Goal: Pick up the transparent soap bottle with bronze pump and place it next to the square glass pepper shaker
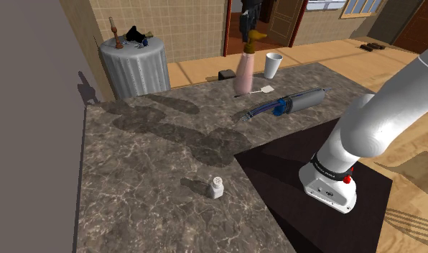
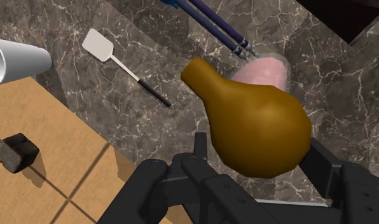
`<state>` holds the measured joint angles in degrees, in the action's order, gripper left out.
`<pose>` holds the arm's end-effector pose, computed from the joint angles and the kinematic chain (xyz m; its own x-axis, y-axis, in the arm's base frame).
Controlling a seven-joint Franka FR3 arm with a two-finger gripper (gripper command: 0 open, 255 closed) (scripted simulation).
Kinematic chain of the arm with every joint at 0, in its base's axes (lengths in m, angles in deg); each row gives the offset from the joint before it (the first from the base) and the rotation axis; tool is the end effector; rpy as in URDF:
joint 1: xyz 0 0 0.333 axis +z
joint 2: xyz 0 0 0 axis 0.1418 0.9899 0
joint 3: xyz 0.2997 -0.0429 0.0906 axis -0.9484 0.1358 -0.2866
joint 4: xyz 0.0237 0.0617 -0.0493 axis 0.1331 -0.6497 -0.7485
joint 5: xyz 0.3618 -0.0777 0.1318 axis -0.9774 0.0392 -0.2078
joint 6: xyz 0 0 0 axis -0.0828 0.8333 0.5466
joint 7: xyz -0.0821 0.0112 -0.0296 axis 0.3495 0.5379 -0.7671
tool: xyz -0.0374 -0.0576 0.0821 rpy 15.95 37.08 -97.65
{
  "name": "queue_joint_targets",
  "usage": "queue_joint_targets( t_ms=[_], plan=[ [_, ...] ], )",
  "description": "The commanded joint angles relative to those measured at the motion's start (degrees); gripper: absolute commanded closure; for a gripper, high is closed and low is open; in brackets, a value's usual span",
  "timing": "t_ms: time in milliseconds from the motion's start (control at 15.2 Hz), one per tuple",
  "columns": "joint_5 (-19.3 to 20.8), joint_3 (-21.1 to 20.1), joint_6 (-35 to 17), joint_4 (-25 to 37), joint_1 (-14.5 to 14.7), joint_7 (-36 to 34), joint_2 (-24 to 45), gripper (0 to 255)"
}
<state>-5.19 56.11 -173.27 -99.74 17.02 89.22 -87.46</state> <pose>0.4788 0.0108 0.6155 0.9633 0.2656 -0.0398 0.2685 -0.9496 0.1620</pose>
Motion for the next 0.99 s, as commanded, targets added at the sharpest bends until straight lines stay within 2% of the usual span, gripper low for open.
queue_joint_targets(
  t_ms=[0, 462, 924],
  plan=[
    [-0.40, -1.73, 0.50, -0.70, 1.05, -2.76, -0.75, 255],
    [-2.33, -8.05, 2.50, -0.38, 4.87, -12.40, -0.82, 255],
    [-4.03, -14.35, 4.51, 3.12, 8.65, -22.15, 2.09, 255]
  ],
)
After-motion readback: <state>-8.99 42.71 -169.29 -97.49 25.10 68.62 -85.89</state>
